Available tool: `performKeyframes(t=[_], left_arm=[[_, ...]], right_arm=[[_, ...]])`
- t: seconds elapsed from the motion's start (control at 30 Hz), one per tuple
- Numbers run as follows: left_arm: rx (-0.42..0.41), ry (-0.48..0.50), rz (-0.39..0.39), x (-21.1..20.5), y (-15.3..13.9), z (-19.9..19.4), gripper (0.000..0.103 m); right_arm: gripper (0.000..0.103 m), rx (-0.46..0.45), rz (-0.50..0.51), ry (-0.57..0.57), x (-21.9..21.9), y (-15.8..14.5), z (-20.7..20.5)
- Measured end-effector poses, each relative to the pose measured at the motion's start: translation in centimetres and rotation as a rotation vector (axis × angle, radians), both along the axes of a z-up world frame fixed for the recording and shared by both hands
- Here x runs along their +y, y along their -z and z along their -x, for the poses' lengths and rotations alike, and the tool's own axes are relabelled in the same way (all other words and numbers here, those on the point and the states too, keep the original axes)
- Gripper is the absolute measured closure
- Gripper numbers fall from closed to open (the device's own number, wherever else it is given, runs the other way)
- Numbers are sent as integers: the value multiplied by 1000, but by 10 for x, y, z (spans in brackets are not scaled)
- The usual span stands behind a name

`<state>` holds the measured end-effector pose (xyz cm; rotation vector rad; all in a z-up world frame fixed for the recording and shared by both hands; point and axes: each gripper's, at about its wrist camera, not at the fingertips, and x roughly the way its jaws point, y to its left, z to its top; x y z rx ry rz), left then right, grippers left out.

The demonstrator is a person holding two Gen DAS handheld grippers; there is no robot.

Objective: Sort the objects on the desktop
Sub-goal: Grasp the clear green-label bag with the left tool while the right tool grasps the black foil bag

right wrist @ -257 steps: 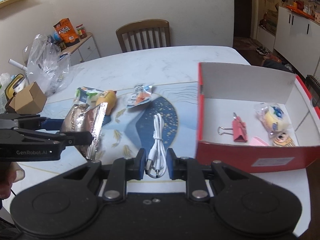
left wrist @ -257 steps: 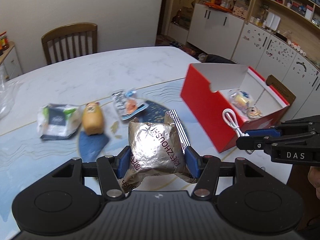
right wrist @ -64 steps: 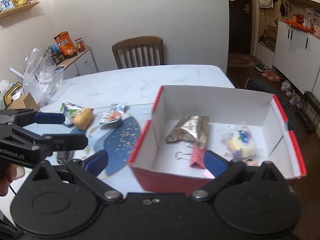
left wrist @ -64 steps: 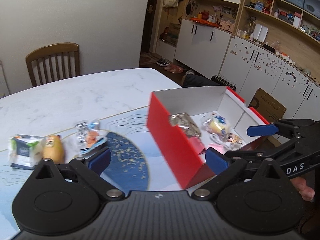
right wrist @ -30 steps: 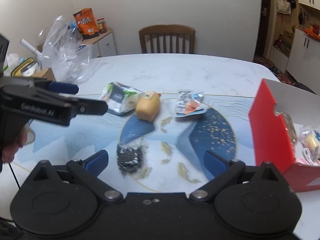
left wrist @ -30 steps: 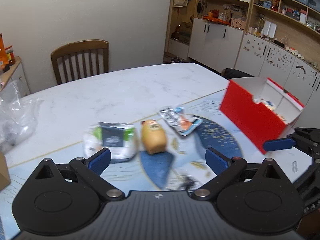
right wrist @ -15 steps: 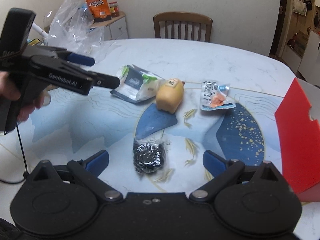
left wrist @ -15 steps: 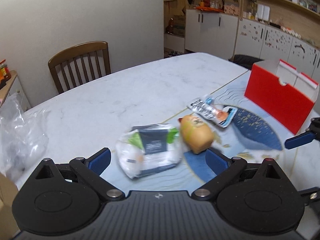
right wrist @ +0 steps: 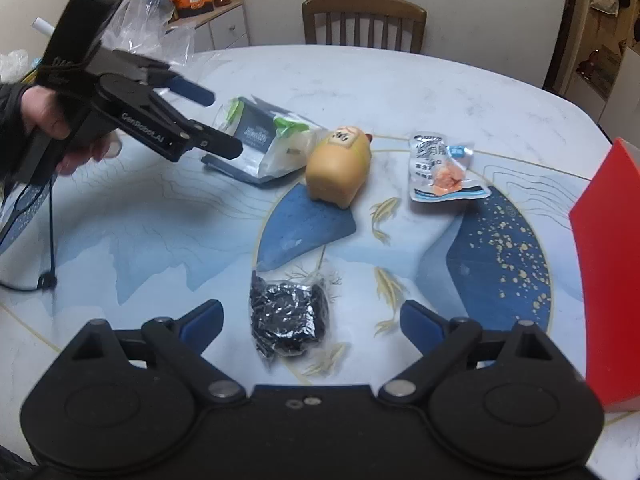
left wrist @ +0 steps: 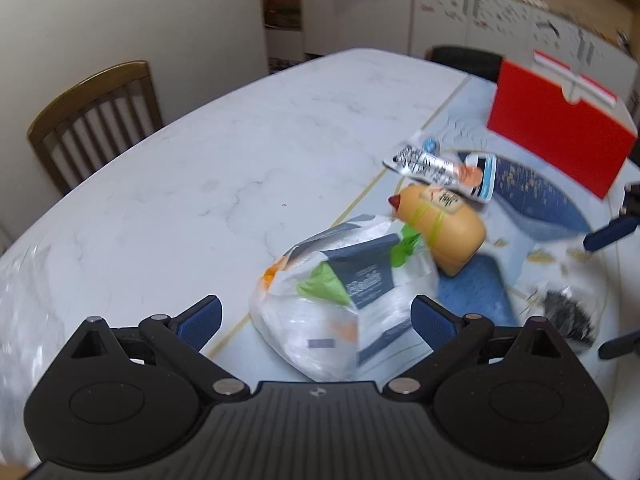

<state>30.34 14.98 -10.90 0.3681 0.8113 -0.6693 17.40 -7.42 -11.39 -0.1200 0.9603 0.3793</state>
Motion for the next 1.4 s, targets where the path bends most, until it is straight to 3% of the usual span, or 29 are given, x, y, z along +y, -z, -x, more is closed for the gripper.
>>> performKeyframes(t=[0.37,0.73,1.0,1.1,1.27,1.4], left_arm=[[29,93,-34,-19,21,-25,2],[-6,100,6,-29,27,-8,4],[-27,53,6,-32,24,13,26],[-19,28,7,-32,24,19,34],[-13,-52,2,-30,21,35,39],[26,-141,-8,-32,19,48,39]], right_arm=[[15,28,26,-7,7,13,-16],[24,48,53,-40,15,22,-16],[36,27,67,-50,14,21,-13],[45,19,67,-54,14,20,-12],[59,6,66,-56,13,19,-10],[62,5,55,-54,10,18,-7]])
